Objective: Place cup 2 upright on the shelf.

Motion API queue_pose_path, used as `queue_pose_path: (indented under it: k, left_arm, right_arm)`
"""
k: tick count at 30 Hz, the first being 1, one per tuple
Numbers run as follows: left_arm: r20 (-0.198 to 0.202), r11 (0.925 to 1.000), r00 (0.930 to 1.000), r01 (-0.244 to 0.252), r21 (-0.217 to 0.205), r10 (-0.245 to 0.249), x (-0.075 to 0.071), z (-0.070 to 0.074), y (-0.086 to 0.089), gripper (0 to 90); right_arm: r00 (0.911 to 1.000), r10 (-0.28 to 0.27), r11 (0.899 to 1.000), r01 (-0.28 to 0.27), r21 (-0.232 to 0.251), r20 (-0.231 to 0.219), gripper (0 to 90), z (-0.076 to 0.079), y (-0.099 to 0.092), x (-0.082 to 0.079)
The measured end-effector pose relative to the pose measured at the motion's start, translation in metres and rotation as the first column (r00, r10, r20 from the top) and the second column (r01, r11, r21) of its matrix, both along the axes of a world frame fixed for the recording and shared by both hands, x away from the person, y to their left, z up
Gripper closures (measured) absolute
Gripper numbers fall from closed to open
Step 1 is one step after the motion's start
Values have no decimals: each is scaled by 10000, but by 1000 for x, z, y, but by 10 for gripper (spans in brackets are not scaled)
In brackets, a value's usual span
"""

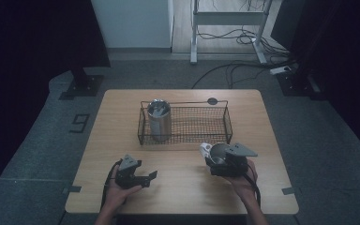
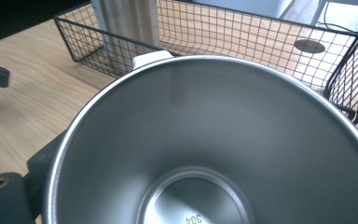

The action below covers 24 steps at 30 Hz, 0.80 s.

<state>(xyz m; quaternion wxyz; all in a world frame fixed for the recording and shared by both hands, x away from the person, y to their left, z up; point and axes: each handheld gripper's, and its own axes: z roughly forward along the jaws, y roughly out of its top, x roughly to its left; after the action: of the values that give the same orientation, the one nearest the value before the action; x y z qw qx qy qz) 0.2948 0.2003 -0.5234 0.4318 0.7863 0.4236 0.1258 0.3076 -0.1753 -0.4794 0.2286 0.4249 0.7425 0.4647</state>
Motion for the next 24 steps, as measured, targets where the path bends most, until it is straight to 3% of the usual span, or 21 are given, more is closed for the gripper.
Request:
queue_pose_path:
  k: [14,24]
  left_arm:
    - [-82,9999,10000,-24,-105,23,0,0,1,155]
    - [-79,9999,10000,-7,-159,6,0,0,2,155]
  right_arm:
    - [9999,-31,9994,26,336,168,62,12,-6,0]
    - [9989,-51,9990,31,439,466,62,31,-8,1]
